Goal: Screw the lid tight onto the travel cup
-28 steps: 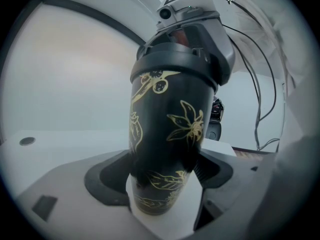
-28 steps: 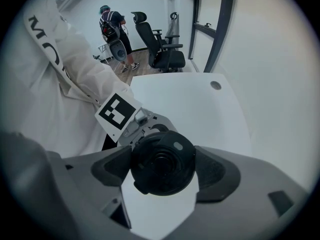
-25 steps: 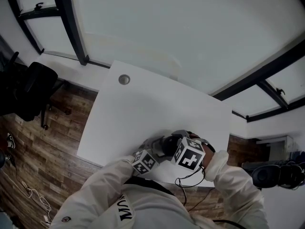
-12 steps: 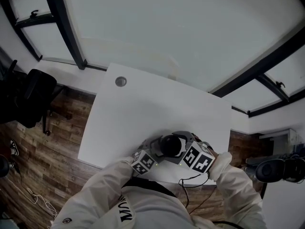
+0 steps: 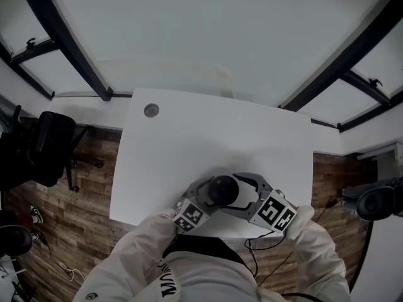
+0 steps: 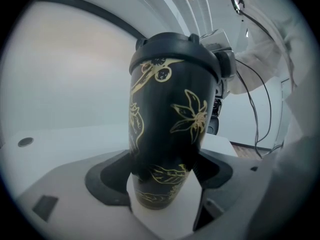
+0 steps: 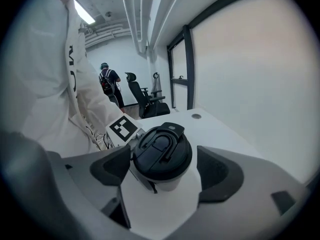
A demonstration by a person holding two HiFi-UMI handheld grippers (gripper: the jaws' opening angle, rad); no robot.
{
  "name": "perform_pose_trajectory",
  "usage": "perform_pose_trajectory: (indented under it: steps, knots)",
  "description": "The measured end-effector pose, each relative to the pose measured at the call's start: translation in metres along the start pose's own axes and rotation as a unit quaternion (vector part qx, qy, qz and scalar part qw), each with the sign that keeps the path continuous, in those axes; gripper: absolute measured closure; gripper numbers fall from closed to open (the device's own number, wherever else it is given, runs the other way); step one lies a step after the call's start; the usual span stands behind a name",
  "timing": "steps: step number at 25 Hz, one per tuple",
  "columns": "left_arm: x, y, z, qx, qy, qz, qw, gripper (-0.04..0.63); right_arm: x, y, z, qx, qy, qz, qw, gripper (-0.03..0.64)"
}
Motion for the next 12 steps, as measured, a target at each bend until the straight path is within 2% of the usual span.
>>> perform_pose_trajectory:
  steps: [6,9,12]
  knots:
    - [0.004,0.0,-0.003,0.002,0.004,-0.014,0.9999,0.21,0.002,-0.005,-0.011,-0.042,-0.065,0.035,0.996,0.225]
    - [0.008,0.002,-0.004,0.005,0.003,-0.023,0.9997,0.21,0.006,-0.01,-0.014,-0.047,-0.081,0.049,0.994,0.225]
    - [0.009,0.002,-0.005,0.009,0.006,-0.024,0.9996,0.212,0.003,-0.011,-0.016,-0.044,-0.08,0.045,0.995,0.225]
Point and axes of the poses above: the fingertips, and each gripper's own axes: x forward along the fingers, y to its left, z out of its top, the point moved 9 cm from there along -x, backward along the fingers
